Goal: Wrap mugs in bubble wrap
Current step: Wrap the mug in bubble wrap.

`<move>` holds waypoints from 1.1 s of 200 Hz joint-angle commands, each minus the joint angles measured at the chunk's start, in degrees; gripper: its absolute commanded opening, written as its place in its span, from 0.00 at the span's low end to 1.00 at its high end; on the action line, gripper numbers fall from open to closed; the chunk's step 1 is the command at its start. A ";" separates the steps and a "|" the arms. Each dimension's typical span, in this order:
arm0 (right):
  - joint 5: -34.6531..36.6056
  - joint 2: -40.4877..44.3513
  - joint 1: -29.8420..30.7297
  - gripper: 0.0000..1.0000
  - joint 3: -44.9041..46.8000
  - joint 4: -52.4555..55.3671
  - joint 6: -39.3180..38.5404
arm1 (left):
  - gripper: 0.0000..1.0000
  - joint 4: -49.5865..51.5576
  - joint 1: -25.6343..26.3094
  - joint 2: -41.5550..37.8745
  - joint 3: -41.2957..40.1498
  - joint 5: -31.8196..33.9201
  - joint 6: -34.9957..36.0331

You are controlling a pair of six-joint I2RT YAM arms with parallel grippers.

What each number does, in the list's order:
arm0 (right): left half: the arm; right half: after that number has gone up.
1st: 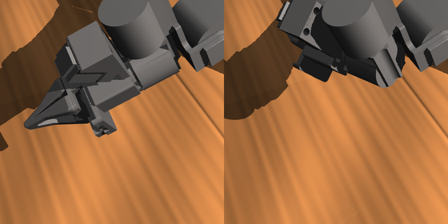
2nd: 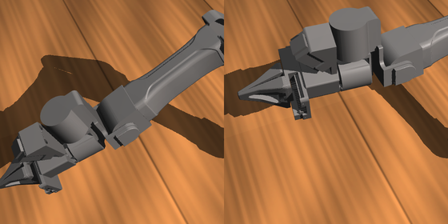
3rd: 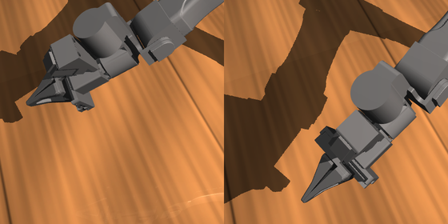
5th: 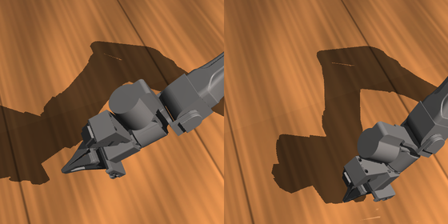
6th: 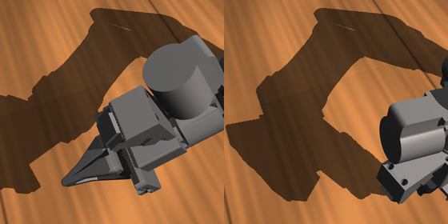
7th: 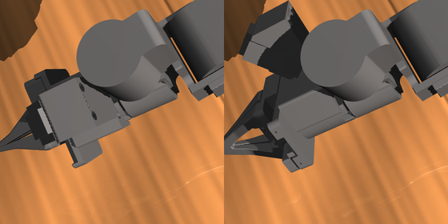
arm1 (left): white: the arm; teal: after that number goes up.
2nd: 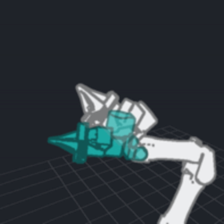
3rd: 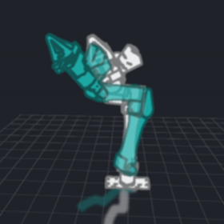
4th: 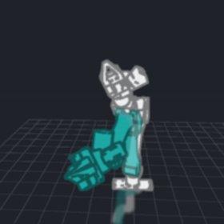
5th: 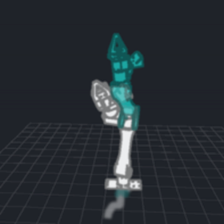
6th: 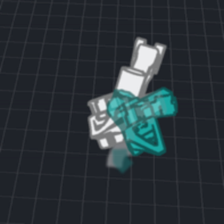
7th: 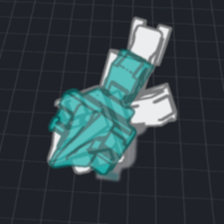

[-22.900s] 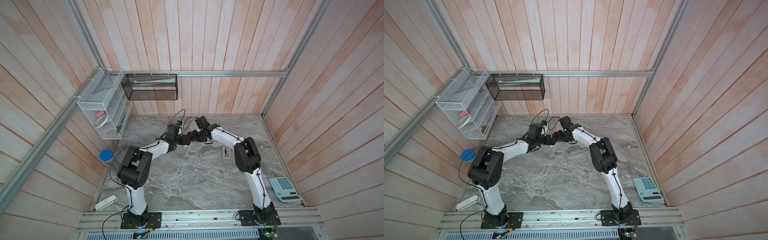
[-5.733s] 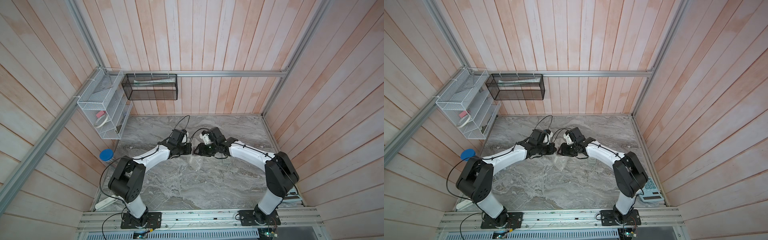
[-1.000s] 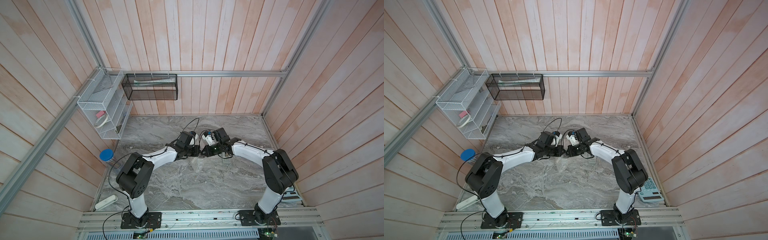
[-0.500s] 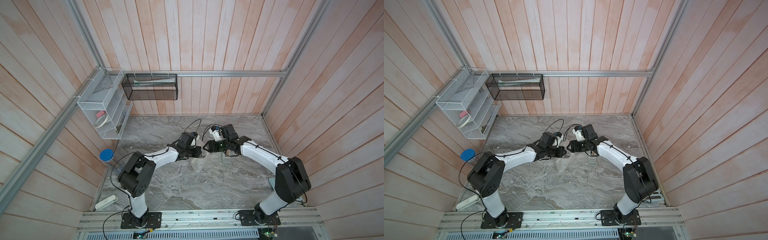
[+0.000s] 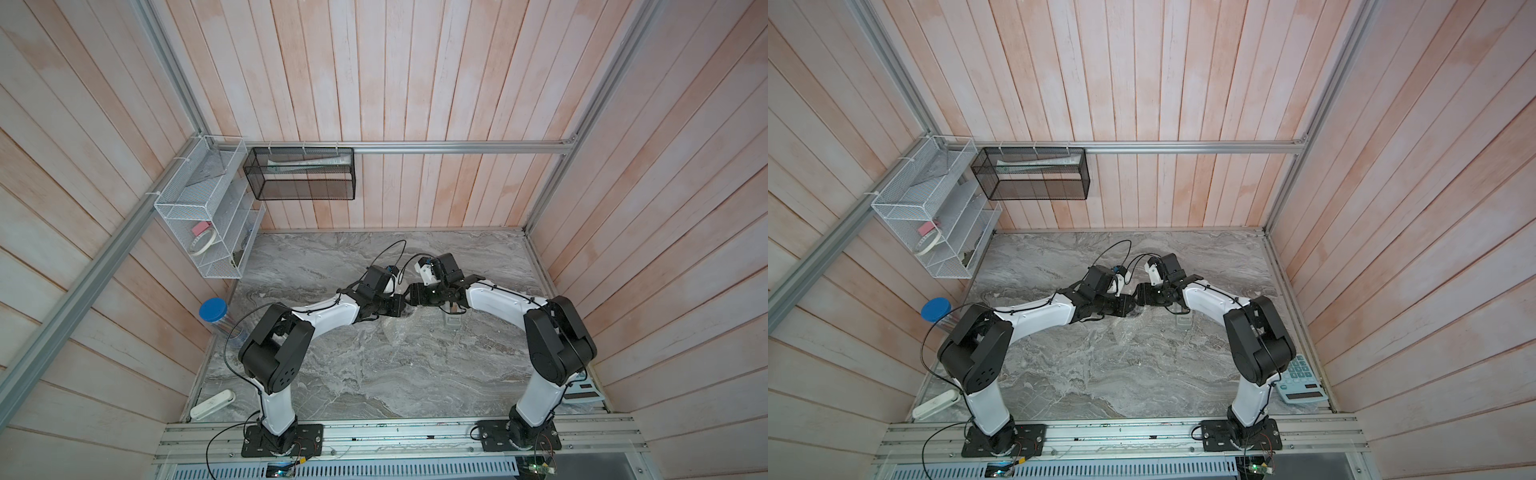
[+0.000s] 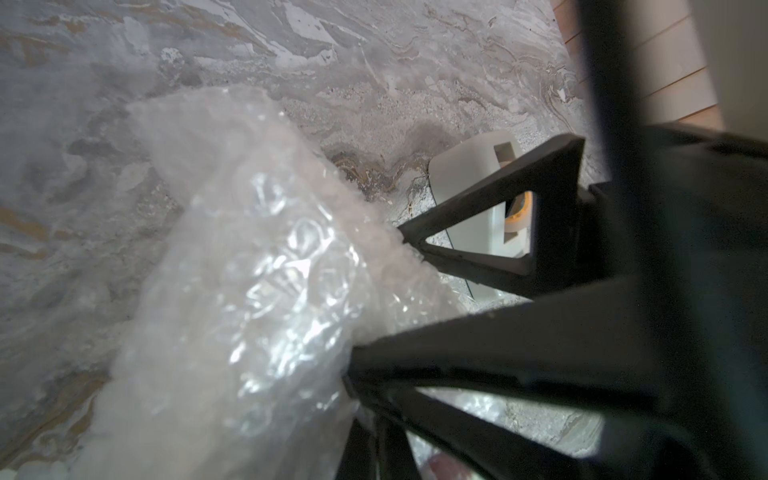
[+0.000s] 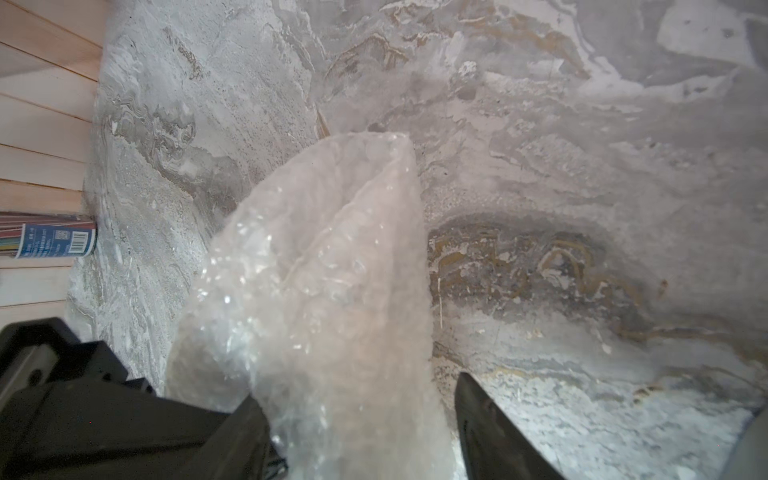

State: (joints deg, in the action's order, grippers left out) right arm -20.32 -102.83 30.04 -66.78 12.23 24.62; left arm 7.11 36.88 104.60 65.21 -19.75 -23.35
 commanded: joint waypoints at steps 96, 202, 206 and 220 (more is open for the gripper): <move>3.61 -5.28 2.19 0.35 3.99 0.54 -0.93 | 0.28 3.90 1.02 -7.51 -0.26 -0.82 1.43; 3.19 -0.87 4.95 0.31 7.54 -2.66 -9.22 | 0.38 7.00 -7.25 -14.71 -5.83 4.63 2.54; 3.30 -1.10 5.04 0.31 7.12 -2.24 -9.96 | 0.40 7.24 -7.33 -14.30 -5.55 4.98 3.17; 3.27 -1.96 5.08 0.31 5.70 -1.32 -12.24 | 0.43 7.15 -7.52 -12.63 -4.42 4.93 4.86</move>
State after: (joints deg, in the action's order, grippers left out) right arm -17.82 -101.78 33.65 -61.08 2.68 17.96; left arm 13.28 29.58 89.86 59.55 -16.38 -21.67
